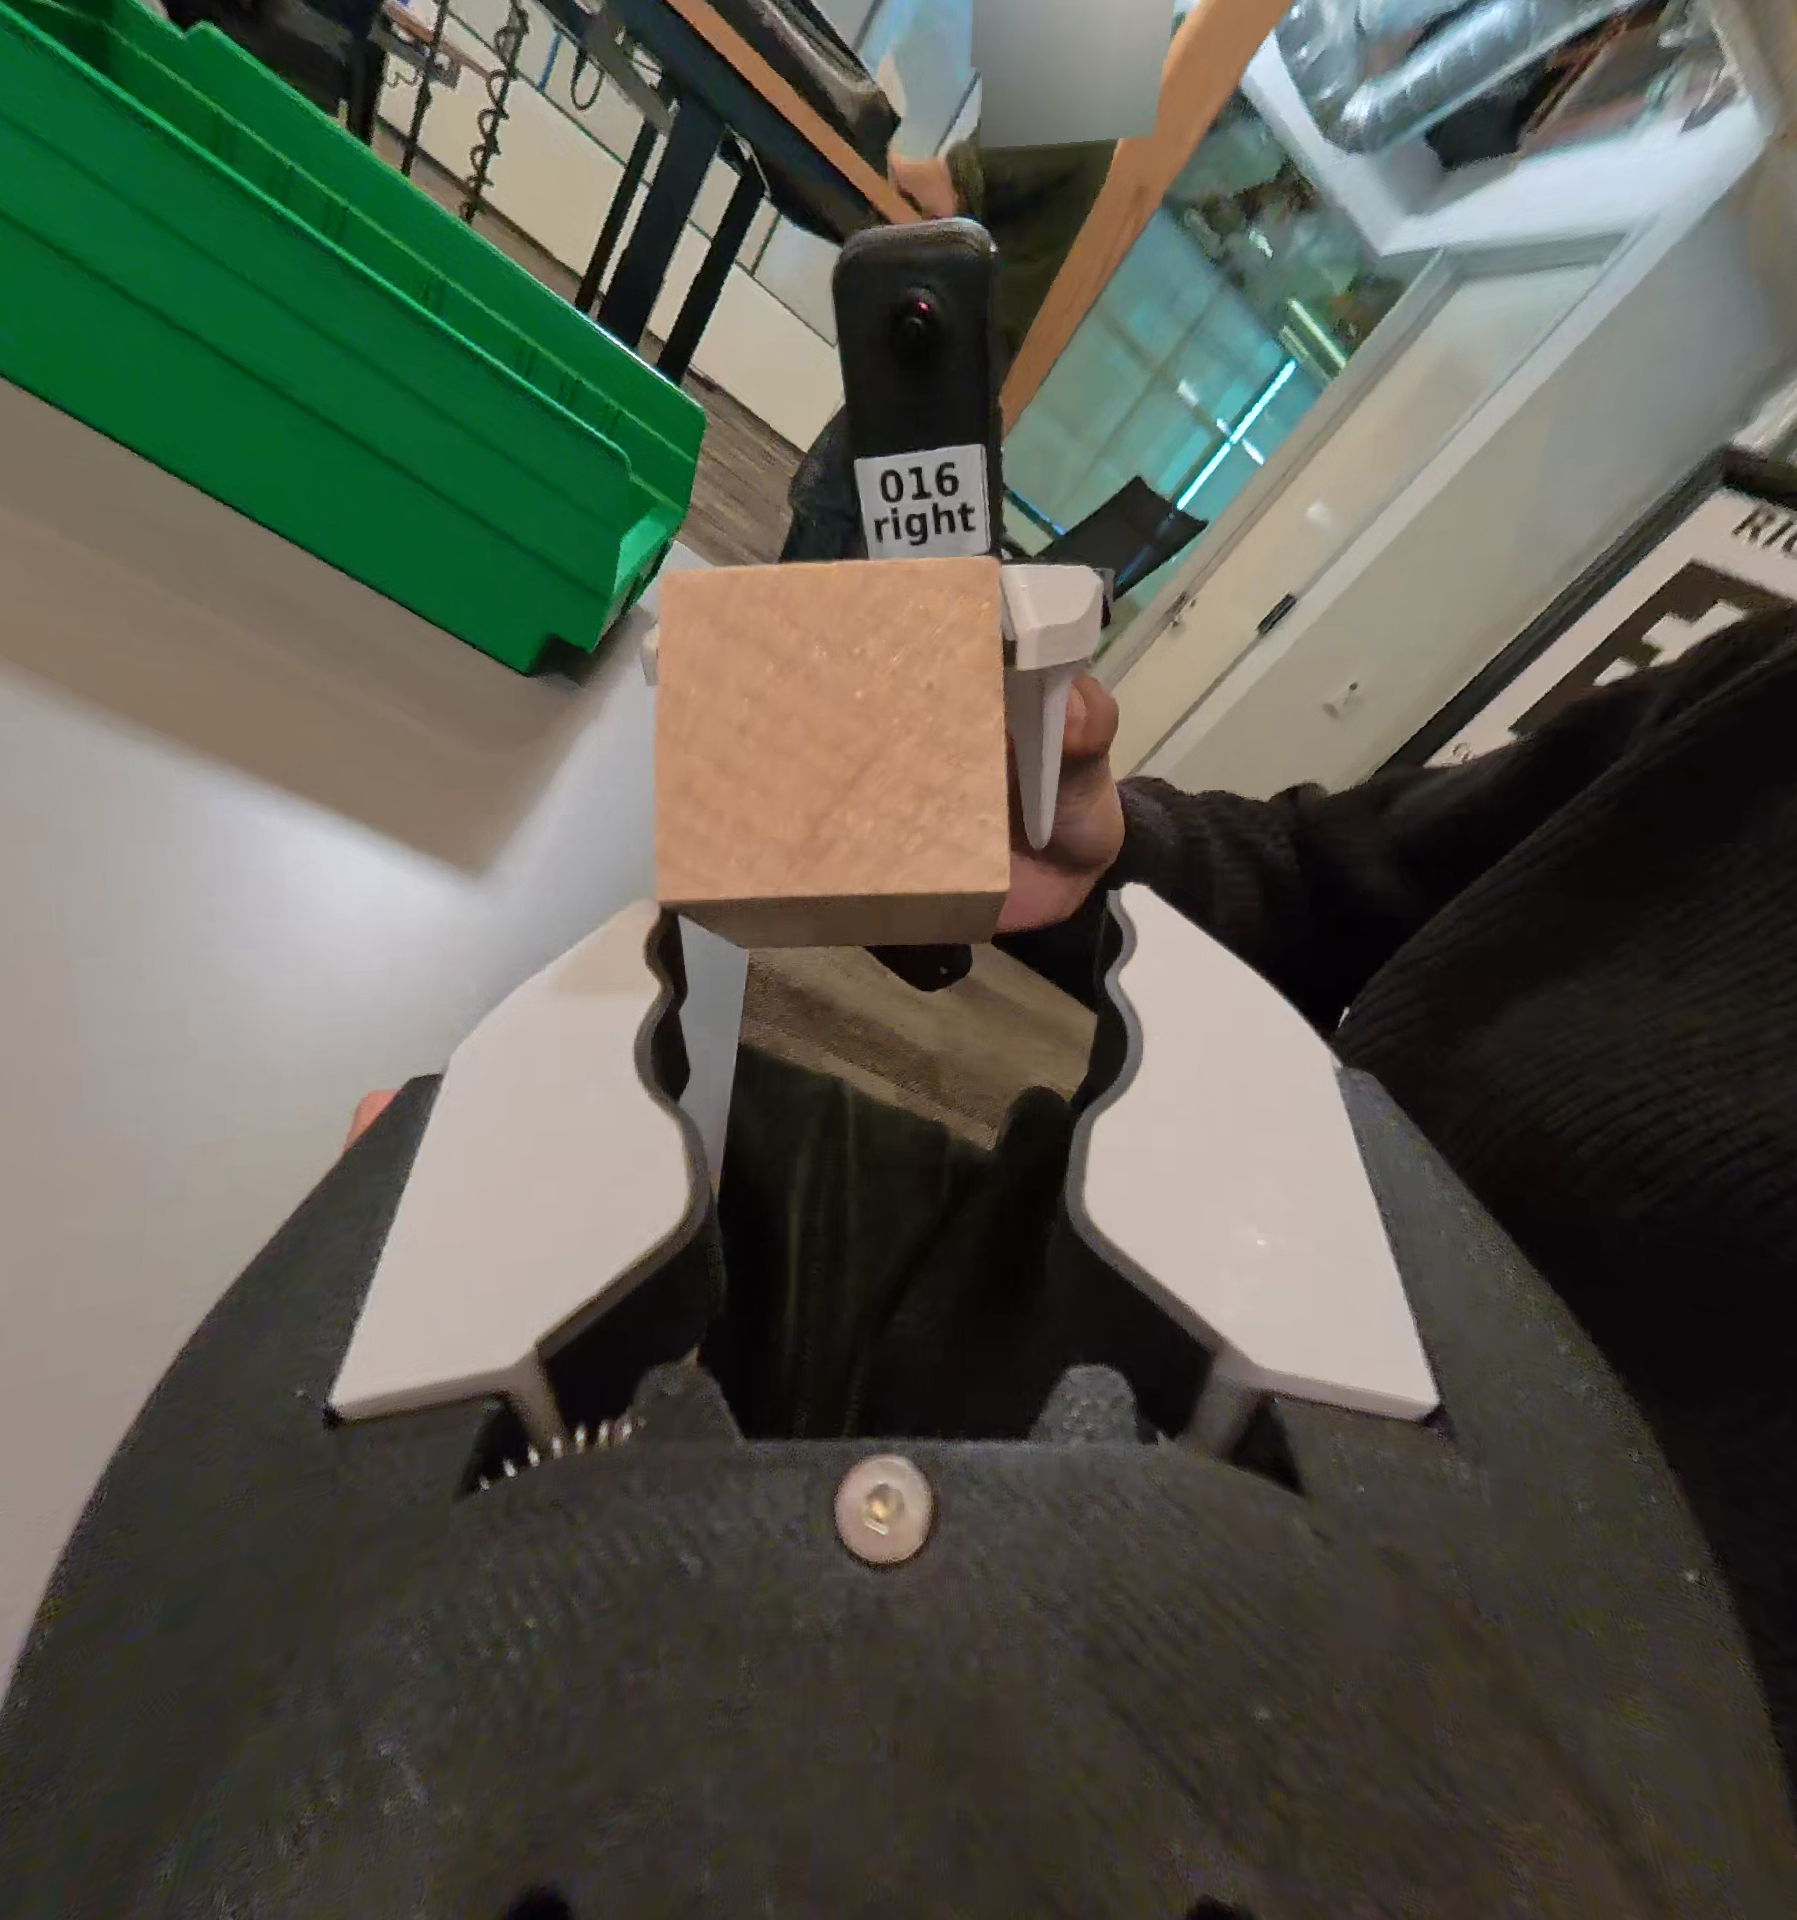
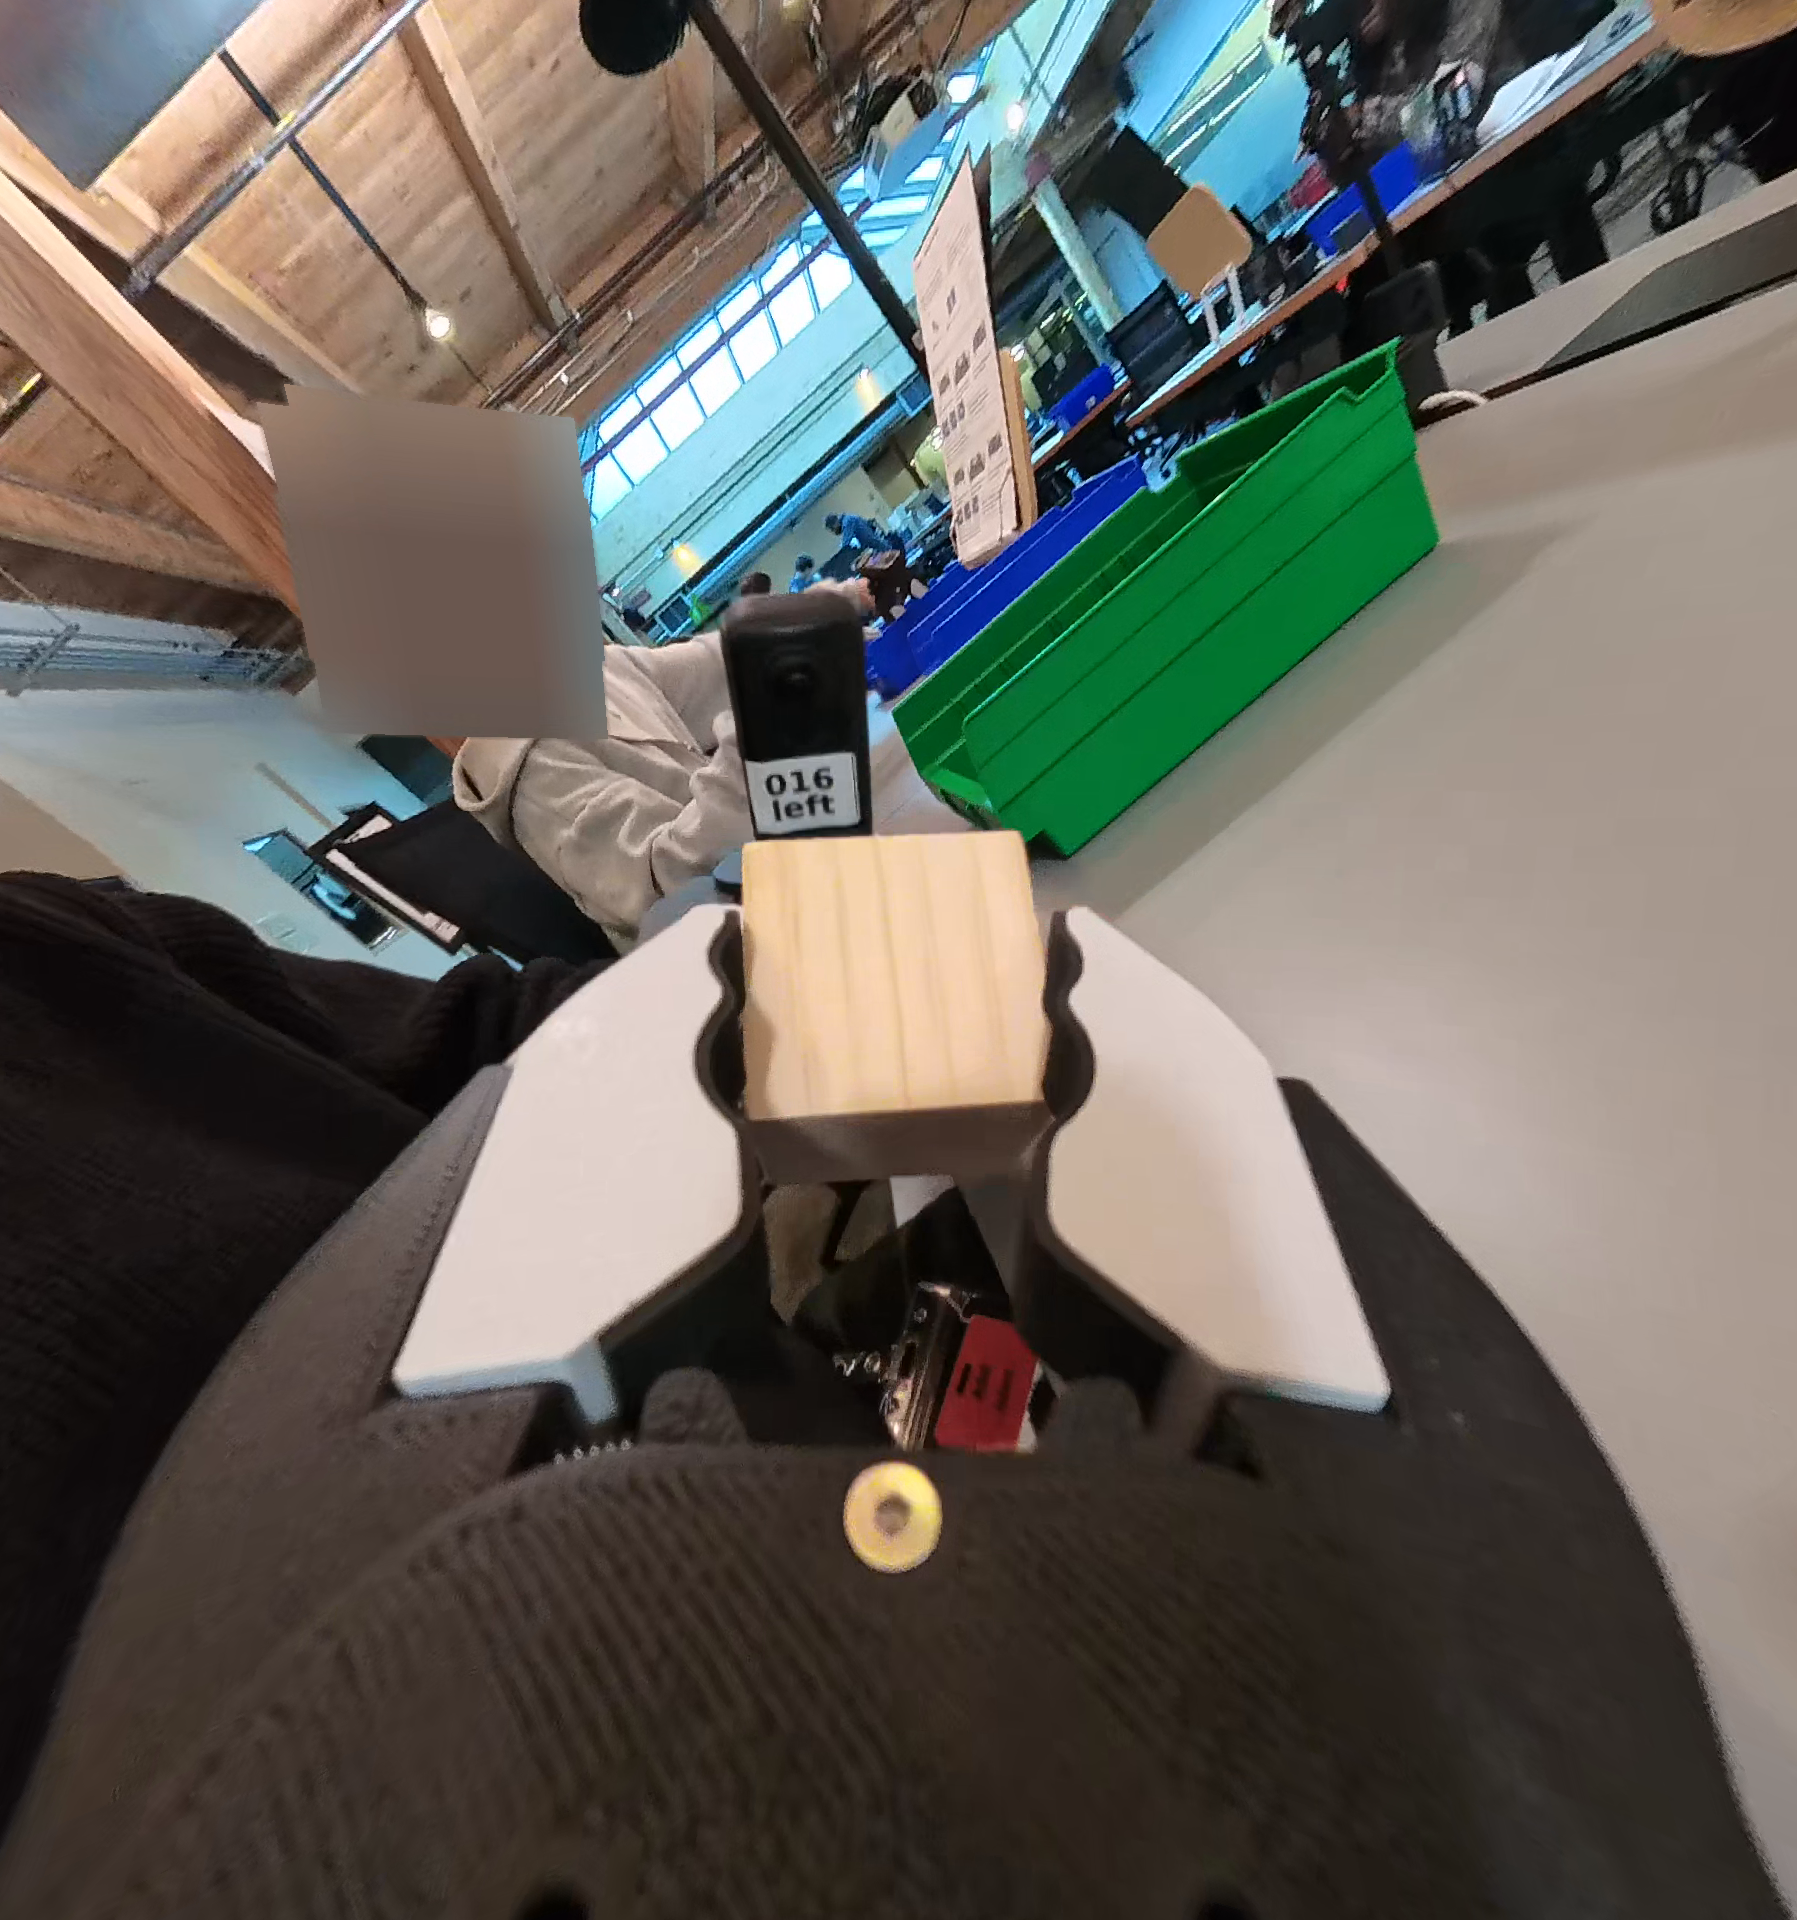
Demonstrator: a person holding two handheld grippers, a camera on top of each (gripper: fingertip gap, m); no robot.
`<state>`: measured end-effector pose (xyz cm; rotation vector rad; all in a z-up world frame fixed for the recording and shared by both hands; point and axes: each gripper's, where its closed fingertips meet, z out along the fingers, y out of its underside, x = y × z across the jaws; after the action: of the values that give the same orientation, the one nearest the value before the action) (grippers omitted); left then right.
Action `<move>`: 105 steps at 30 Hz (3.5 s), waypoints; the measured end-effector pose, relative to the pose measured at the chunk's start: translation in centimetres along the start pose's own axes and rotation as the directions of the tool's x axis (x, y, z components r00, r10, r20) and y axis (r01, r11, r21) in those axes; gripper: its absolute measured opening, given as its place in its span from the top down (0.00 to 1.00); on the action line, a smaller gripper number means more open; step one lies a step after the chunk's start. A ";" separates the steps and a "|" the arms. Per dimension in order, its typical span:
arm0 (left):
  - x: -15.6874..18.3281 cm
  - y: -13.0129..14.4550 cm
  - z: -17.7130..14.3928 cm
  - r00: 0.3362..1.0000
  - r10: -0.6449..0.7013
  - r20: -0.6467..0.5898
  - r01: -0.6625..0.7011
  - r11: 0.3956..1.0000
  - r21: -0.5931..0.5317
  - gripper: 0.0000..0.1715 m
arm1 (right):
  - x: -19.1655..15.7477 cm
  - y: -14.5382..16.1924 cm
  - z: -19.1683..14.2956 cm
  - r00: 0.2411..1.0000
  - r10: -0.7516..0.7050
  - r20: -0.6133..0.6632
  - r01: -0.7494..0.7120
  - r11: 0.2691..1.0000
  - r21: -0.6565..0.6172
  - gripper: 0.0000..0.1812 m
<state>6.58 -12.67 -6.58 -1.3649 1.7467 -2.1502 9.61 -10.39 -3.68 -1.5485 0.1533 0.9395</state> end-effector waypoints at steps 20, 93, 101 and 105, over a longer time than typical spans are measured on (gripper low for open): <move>-1.5 -2.1 -1.6 0.988 -0.151 -0.011 0.151 0.978 0.145 0.66 | 0.4 1.6 0.9 0.997 0.074 -0.017 -0.074 0.997 -0.028 0.69; 2.1 3.0 0.5 0.964 -0.111 -0.241 0.063 0.978 -0.201 0.62 | 25.3 -15.8 -29.8 0.653 -0.714 0.255 0.038 -0.305 -0.952 0.68; 2.8 3.7 0.8 0.948 -0.145 -0.283 0.079 0.969 -0.232 0.62 | 27.2 -13.8 -30.7 0.678 -0.660 0.325 0.028 -0.419 -0.908 0.68; 2.5 2.8 0.5 0.951 -0.147 -0.271 0.096 0.976 -0.194 0.63 | 27.9 -12.7 -30.9 0.702 -0.640 0.313 0.024 -0.418 -0.908 0.68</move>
<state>4.10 -15.37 -7.39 -1.2839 2.0532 -2.4115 49.92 -23.12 -14.15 -3.0558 -1.2766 -0.2704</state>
